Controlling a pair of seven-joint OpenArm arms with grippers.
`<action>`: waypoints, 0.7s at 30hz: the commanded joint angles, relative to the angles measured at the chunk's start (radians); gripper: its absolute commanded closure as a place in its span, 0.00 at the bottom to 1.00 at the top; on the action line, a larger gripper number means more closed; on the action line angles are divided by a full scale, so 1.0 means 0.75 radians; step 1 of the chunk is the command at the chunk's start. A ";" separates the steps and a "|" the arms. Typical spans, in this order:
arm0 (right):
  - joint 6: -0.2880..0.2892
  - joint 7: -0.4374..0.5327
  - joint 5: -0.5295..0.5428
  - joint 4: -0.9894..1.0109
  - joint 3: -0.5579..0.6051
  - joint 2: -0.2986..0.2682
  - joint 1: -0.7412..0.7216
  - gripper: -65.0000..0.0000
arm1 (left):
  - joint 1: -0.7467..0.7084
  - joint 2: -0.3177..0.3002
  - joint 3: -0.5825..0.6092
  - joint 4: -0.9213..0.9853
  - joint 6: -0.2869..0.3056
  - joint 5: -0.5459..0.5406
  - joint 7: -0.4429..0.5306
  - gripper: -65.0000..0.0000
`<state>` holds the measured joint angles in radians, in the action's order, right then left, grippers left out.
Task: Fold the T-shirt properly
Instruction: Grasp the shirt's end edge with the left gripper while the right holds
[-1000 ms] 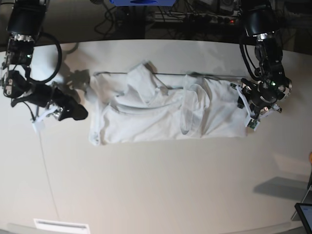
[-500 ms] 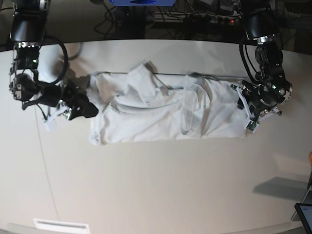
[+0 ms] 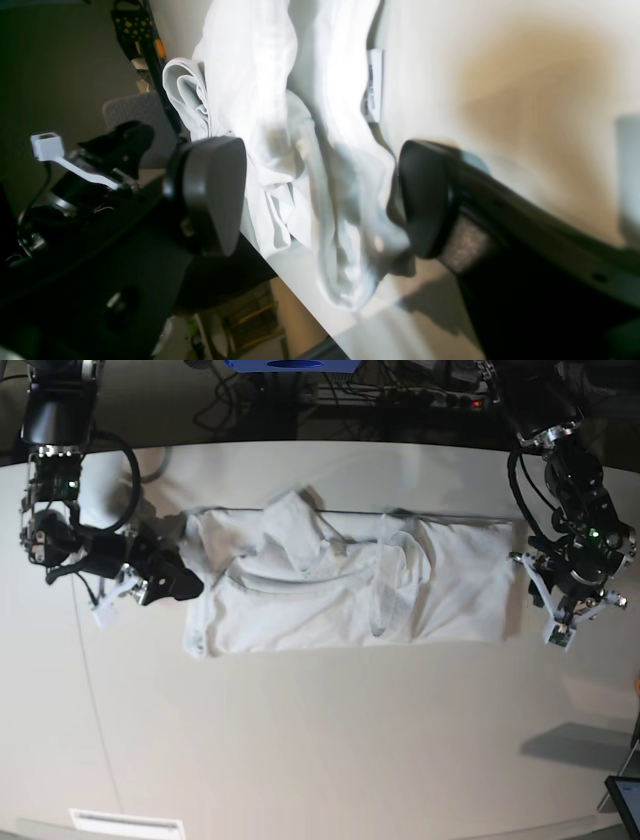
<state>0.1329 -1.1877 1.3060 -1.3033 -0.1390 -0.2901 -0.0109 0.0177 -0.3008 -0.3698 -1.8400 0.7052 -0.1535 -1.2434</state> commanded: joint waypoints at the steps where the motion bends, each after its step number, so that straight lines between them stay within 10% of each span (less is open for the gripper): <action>1: -0.004 -0.005 -0.024 -0.010 -0.002 -0.017 -0.011 0.29 | -0.006 -0.044 -0.040 -0.015 -0.009 0.022 -0.017 0.66; 4: -0.004 -0.007 -0.024 -0.012 -0.002 -0.017 -0.011 0.30 | -0.059 -0.107 -0.101 -0.015 -0.009 0.022 -0.023 0.68; 8: -0.004 -0.007 -0.024 -0.014 -0.002 -0.007 -0.011 0.30 | -0.115 -0.179 -0.216 0.008 -0.009 0.020 -0.017 1.00; 21: -0.004 -0.015 -0.024 -0.021 0.000 0.028 -0.011 0.30 | 0.057 -0.183 -0.212 0.372 -0.009 0.009 -0.015 1.00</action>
<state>0.1333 -1.1927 1.3022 -1.3060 -0.1387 -0.2565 -0.0113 0.0418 -0.4133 -0.5259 -1.5421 0.7044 -0.1398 -1.2678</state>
